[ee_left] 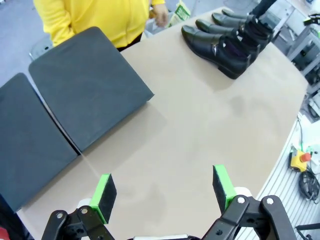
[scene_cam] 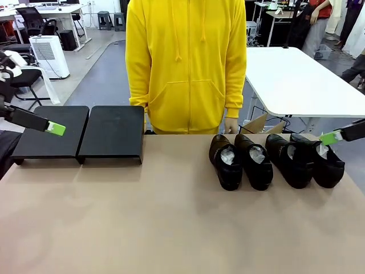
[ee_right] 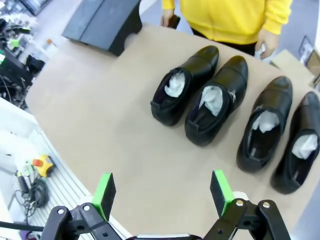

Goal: Organize the shoes by placing them on the stand.
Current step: Pick up one Shoe and place it in the middle of the table.

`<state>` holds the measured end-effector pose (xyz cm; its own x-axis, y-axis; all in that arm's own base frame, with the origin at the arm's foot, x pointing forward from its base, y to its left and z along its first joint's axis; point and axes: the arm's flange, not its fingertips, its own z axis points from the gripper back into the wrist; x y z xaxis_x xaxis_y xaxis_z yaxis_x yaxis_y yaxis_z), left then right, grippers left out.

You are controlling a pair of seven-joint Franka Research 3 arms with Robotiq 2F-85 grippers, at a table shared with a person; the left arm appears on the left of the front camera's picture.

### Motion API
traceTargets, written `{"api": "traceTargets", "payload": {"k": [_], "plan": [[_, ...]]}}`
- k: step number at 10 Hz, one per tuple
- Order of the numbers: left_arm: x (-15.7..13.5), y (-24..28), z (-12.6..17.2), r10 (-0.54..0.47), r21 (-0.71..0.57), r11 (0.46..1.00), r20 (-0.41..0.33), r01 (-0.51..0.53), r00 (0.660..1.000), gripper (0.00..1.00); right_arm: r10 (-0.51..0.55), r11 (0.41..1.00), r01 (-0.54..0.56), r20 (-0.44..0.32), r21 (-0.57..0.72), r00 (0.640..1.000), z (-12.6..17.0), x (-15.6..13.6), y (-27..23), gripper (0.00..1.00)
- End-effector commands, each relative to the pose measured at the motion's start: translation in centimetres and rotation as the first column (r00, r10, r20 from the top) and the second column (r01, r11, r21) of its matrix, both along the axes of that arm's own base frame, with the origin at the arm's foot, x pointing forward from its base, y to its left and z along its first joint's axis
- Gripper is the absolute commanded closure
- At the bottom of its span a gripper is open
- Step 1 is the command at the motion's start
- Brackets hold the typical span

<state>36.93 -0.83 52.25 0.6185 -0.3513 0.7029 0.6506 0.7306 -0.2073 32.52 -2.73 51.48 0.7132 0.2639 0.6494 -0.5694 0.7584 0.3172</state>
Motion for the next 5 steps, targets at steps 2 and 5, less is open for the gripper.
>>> {"api": "traceTargets", "payload": {"k": [2,5], "plan": [[-0.3,-1.1,-0.3,-0.04,-0.012,0.999,0.012,0.04,0.999,0.0,0.033,0.997,-0.033,0.008,0.064,0.999,-1.1,-0.8,-0.5,0.0],[-0.2,-1.0,0.2,-0.016,-0.005,1.0,0.002,0.016,1.0,0.0,0.004,0.998,-0.004,-0.009,0.056,1.0,-0.2,-0.3,-0.9,0.0]]}}
